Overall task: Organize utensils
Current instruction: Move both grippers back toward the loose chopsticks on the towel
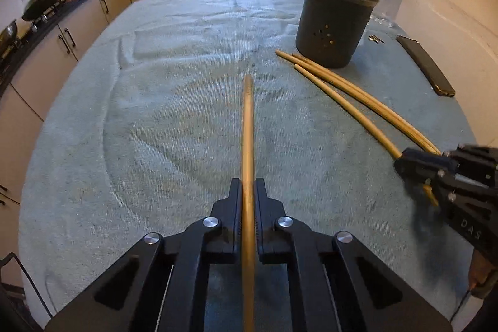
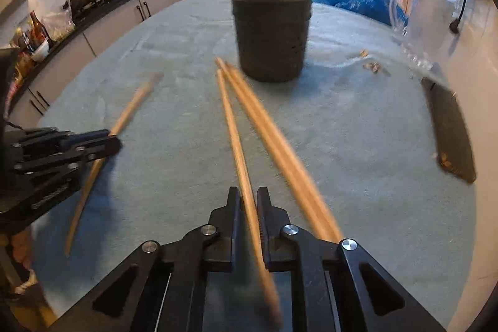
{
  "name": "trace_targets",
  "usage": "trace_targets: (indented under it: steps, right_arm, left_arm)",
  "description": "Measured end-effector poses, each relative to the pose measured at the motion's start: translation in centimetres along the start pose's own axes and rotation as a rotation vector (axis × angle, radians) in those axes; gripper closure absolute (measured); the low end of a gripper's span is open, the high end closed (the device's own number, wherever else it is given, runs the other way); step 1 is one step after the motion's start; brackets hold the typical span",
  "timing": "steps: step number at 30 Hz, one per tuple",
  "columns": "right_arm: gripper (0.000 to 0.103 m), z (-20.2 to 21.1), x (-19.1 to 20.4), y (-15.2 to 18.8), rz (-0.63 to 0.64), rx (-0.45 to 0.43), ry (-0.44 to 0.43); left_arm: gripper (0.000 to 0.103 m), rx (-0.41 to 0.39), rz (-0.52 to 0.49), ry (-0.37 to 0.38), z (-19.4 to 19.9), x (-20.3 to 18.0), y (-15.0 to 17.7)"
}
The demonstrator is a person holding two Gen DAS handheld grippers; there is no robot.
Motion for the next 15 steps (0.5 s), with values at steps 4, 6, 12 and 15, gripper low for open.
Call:
trace_targets:
  steps: [4,6,12,15]
  right_arm:
    - [0.093,0.8,1.2,2.1,-0.031,0.062,-0.082]
    - [0.093,1.7,1.6,3.8,-0.021,0.088,-0.086]
    - [0.072,2.6,1.3,4.8,0.045,0.059,-0.006]
    - [0.071,1.7,1.4,3.6,0.039,0.034,0.022]
  left_arm:
    - [0.096,0.027,-0.011,0.051,1.0,1.1,1.5]
    - [0.096,0.048,-0.018,0.092,1.7,1.7,2.6]
    - [0.092,0.063,-0.029,0.173,4.1,2.2,3.5]
    - [0.071,0.041,-0.037,0.127,4.2,2.1,2.2]
Point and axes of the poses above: each gripper's, at about its wrist camera, not at the fingertips, and z roughly against the way its jaws point, x to its left, y to its underside, the point moved 5 cm from there along -z, roughly the way its jaws point, and after that the axes turned 10 degrees about -z, right-handed, at the moved point
